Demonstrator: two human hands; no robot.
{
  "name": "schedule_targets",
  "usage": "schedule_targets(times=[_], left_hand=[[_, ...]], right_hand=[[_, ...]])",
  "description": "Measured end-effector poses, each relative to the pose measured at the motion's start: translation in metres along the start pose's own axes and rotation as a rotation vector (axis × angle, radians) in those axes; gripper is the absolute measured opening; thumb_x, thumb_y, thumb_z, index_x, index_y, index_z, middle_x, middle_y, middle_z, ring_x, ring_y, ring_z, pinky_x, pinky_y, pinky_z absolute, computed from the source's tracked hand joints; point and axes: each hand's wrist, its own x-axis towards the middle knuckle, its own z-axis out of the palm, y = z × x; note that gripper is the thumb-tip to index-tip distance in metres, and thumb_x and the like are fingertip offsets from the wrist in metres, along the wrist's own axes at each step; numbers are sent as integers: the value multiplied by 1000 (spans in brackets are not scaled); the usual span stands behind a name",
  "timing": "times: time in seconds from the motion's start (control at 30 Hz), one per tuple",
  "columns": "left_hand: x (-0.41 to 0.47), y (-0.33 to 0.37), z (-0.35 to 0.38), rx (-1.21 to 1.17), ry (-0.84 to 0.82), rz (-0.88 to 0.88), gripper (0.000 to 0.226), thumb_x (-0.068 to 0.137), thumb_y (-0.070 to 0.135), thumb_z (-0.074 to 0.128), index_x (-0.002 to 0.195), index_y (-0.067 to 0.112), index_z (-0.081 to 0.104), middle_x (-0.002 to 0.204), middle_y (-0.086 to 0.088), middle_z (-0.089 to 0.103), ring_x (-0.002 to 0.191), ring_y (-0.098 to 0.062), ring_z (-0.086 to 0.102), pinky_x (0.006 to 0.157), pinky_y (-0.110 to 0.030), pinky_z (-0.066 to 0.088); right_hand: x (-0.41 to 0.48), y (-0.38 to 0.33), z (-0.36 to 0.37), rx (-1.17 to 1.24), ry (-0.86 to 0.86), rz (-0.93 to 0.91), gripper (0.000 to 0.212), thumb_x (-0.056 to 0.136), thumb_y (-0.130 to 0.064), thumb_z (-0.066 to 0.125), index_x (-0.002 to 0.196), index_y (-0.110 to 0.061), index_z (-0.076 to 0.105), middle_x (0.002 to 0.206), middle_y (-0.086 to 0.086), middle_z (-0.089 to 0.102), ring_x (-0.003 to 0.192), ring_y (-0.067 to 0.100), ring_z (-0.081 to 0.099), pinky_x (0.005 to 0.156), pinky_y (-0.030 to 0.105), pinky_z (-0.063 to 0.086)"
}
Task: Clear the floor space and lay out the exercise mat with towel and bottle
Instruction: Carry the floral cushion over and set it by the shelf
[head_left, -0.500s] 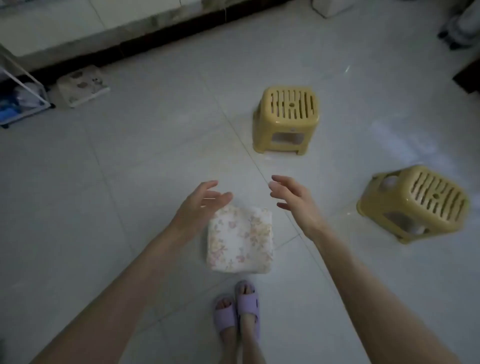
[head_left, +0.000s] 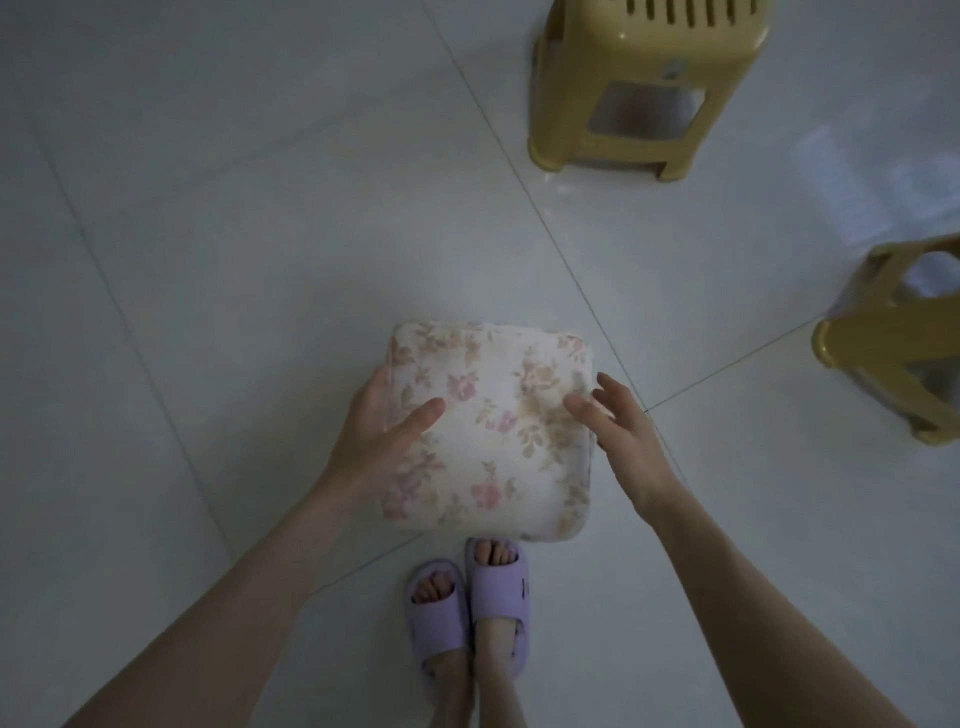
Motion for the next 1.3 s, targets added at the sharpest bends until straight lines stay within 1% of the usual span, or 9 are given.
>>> schedule_targets(times=[0.03,0.07,0.13,0.2,0.3,0.47,0.6,0.83,1.3], left_hand=[[5,-10,2,6,18,9,47,83,32,70,115,40,38,100,28,47,79,29,50,72,-2,44],[15,-26,1,13,19,-1,62,79,38,73,127,38,35,111,26,48,93,25,51,82,-6,44],[30,-51,1,8,10,-38,107,59,61,77,146,37,19,141,18,41,124,-1,48,104,-32,42],[42,-72,0,-22,-18,-64,117,52,64,78,147,40,15,144,16,41,125,-9,50,104,-42,43],[59,-93,4,-56,7,-62,103,57,51,83,143,36,28,126,18,57,106,-1,62,92,-34,52],[72,-107,11,-135,101,-71,62,72,27,79,127,23,51,106,14,65,76,8,66,58,-10,50],[69,-106,13,-212,110,-43,47,74,19,77,117,21,58,103,10,68,76,3,69,58,-12,52],[32,-82,-17,-322,165,-76,51,71,26,79,117,23,59,105,6,71,87,-10,71,66,-25,57],[-88,120,-167,-526,381,27,58,71,25,80,123,22,55,108,8,68,90,-8,69,70,-24,57]], right_hand=[[7,10,1,11,12,5,71,86,-32,66,147,-21,30,118,-25,46,104,-4,52,71,6,43],[15,19,2,18,22,15,77,85,-32,67,149,-23,25,118,-25,42,109,-1,51,74,9,42],[29,34,6,34,6,24,79,80,-35,72,145,-28,29,119,-26,45,105,-2,55,73,13,47],[44,47,11,8,-2,20,81,66,-45,81,133,-30,40,117,-19,61,99,4,66,78,25,57],[66,68,16,-8,34,19,96,57,-53,84,137,-39,34,121,-10,62,102,15,68,88,44,56],[83,88,20,19,128,13,78,66,-36,85,133,-30,44,117,-8,65,101,15,67,87,43,57],[82,89,22,50,151,5,66,67,-31,85,124,-27,53,112,-6,69,95,14,71,80,38,60],[66,35,38,-13,65,-23,69,65,-34,87,125,-27,54,111,-7,70,95,14,71,80,39,60],[-39,-241,117,-107,-158,-194,68,69,-28,85,129,-25,52,112,-5,68,94,13,69,72,29,60]])
